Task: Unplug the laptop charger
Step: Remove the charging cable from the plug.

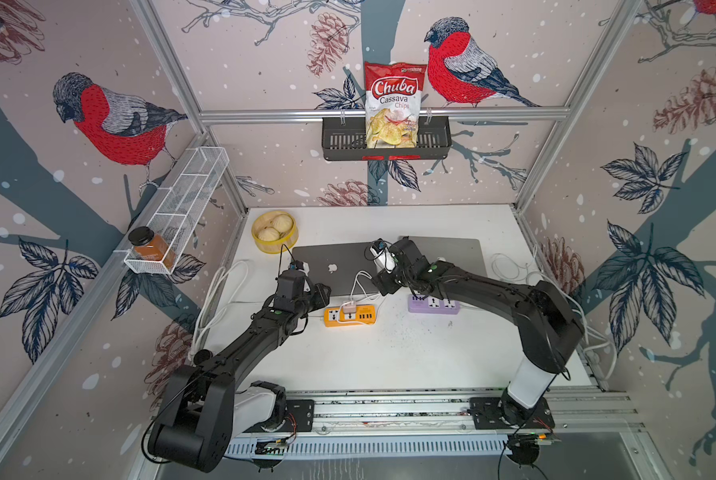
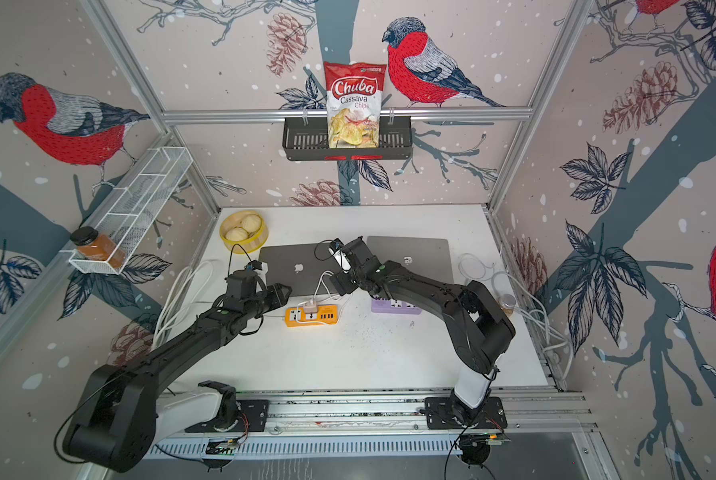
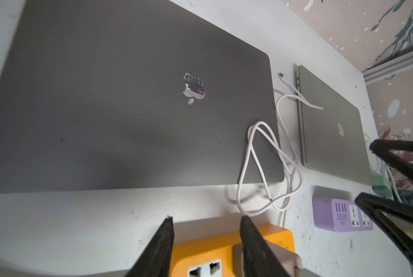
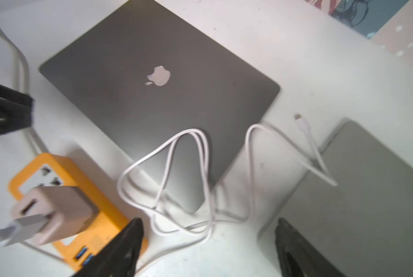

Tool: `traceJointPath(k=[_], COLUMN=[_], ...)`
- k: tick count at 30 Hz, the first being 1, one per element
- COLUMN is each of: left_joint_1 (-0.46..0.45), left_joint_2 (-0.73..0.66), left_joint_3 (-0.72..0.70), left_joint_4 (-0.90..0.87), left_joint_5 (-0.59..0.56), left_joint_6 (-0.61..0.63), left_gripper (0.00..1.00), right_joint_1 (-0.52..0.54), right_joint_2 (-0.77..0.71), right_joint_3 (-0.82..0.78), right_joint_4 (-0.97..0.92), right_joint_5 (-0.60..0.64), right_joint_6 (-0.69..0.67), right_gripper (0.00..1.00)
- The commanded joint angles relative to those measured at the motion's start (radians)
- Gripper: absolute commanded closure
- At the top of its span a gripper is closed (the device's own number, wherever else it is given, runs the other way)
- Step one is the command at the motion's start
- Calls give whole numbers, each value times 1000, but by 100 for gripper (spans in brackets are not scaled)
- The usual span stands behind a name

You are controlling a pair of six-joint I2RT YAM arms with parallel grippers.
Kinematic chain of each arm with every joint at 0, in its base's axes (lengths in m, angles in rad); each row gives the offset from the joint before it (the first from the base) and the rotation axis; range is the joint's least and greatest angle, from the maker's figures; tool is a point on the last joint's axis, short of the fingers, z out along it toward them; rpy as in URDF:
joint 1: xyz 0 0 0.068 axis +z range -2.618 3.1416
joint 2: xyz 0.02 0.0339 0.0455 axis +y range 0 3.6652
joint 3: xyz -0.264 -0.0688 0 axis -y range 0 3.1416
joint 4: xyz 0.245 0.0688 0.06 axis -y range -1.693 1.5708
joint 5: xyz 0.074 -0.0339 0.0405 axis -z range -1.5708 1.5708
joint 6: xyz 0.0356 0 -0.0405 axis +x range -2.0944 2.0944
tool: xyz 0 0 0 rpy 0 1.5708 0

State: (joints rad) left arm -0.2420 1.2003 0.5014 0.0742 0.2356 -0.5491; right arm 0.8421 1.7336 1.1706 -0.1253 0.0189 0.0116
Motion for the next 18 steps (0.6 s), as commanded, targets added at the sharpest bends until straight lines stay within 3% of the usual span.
traceJointPath(k=[1,4,10,18], left_joint_1=[0,0,0,0], left_joint_2=[30,41,35,-13], left_joint_3=[-12,-37,-63,-76], left_joint_4=[85,155,202,171], left_joint_5=[112,158,224,239], left_joint_6=[32,12,5,15], left_gripper=[59,61,61,60], right_joint_1=[59,139,269,327], right_joint_2=[-27,-56,-78,-79], right_joint_3=[-30,-70,-103,-111], right_joint_4=[63,62,52,56], right_joint_5=[81,205,324,350], right_joint_6=[216,298,407,461], right_gripper=[35,34,32,31])
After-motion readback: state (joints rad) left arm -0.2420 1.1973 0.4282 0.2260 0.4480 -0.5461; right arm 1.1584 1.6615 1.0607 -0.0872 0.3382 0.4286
